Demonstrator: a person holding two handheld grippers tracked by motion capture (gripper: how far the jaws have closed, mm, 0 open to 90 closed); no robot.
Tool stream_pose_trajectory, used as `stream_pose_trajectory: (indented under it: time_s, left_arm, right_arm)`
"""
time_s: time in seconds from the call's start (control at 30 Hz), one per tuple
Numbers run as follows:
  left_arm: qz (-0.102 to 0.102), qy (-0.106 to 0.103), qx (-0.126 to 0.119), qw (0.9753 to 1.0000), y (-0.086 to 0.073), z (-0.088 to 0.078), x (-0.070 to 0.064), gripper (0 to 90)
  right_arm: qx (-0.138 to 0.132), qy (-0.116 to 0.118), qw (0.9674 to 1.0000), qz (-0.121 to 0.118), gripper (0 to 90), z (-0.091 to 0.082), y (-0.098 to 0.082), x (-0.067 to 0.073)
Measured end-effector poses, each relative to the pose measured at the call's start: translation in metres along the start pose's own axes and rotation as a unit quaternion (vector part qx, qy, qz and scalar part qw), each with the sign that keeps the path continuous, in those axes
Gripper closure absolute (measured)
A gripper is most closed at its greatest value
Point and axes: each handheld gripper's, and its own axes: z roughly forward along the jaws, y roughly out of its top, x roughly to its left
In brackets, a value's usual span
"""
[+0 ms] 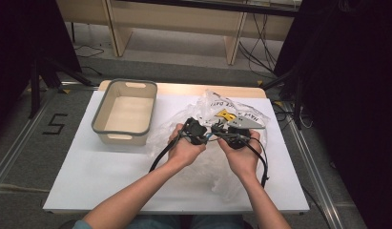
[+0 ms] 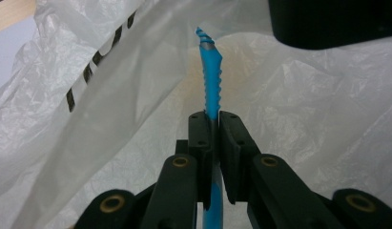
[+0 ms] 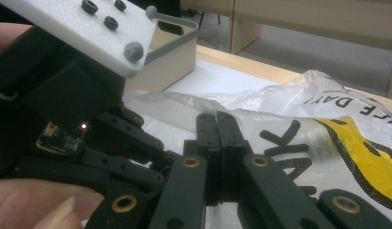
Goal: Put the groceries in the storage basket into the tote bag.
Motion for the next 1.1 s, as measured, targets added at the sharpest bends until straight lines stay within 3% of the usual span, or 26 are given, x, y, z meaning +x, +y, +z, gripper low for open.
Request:
stream_pose_trajectory:
  time_s: [0.3,0.47,0.6,0.83,1.0,1.1]
  left_arm:
    - [0.001,-0.006,-0.018,0.9998,-0.001,0.010,-0.005,83.6]
    - [0.002,-0.017,-0.043,0.9989,-0.001,0.014,-0.006,82.7]
    - [0.005,-0.023,-0.053,0.9983,-0.004,0.014,-0.007,74.8]
    - [0.041,-0.029,-0.063,0.9968,-0.016,-0.016,-0.013,58.5]
    - [0.045,-0.035,-0.075,0.9955,-0.031,-0.047,-0.010,55.2]
    - [0.051,-0.022,-0.080,0.9953,-0.043,-0.063,-0.005,54.7]
  right_arm:
    - [0.000,-0.002,1.0000,0.001,90.0,0.000,-0.001,-0.002]
    - [0.001,-0.003,1.0000,0.002,90.0,-0.001,-0.001,-0.004]
    - [0.001,-0.004,1.0000,0.004,90.0,-0.001,-0.002,-0.005]
    - [0.004,-0.006,0.9999,0.007,90.0,-0.003,-0.004,-0.007]
    - [0.014,-0.001,0.9999,0.004,90.0,-0.005,-0.007,-0.007]
    - [0.028,0.006,0.9996,0.001,90.0,-0.006,-0.011,-0.006]
